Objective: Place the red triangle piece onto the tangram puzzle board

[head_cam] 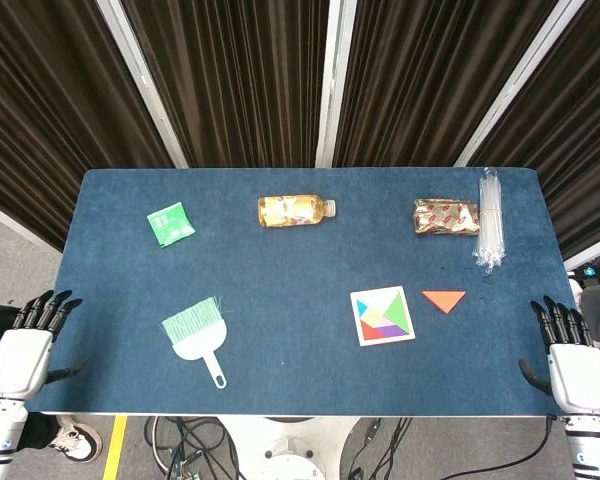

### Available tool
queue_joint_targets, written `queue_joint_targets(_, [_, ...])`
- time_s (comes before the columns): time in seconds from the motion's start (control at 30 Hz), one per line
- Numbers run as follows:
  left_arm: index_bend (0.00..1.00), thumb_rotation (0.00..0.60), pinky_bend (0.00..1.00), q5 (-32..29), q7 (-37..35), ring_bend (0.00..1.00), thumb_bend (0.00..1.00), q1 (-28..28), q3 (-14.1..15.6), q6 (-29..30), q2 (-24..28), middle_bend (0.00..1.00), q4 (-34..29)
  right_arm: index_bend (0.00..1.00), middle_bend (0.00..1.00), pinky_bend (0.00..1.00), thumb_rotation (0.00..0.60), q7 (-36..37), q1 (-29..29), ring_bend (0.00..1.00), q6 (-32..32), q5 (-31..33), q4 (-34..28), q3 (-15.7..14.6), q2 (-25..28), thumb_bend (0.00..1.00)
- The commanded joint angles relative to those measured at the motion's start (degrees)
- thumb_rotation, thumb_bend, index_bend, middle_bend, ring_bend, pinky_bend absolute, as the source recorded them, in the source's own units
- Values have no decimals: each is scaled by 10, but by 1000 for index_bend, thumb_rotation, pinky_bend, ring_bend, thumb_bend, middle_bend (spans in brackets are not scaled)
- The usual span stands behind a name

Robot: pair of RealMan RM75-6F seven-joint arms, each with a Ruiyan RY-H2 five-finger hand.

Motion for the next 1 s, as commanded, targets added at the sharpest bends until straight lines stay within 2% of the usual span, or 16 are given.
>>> queue_joint_targets(0.03, [172, 600, 116, 1, 1, 23, 0, 0, -1, 2, 0, 100, 0, 0, 0, 0, 600, 0, 0, 0, 1, -1, 0, 0, 0, 176])
queue_joint_targets(0.3, [172, 600, 115, 1, 2, 23, 0, 1, -3, 7, 3, 101, -3, 0, 0, 0, 600, 2, 0, 0, -2, 2, 1, 0, 1, 176])
queue_joint_targets(0.53, [172, 600, 116, -3, -2, 23, 0, 1, -2, 2, 0, 101, 2, 0, 0, 0, 600, 2, 8, 0, -35, 19, 1, -3, 1, 160])
queue_joint_targets(0.7, [172, 600, 115, -4, -8, 23, 0, -1, -2, -2, 0, 101, 3, 0, 0, 0, 600, -15, 25, 0, -58, 27, -6, 6, 11, 159])
queue_joint_targets(0.8, [172, 600, 115, 1, -9, 24, 0, -1, 0, 0, -4, 100, 8, 0, 0, 0, 600, -38, 49, 0, -91, 35, -15, 14, 30, 160])
queue_joint_targets(1.0, [172, 600, 114, 1, -6, 24, 0, -1, -1, 0, -7, 100, 11, 0, 0, 0, 600, -115, 119, 0, -214, 117, -24, 43, 47, 149])
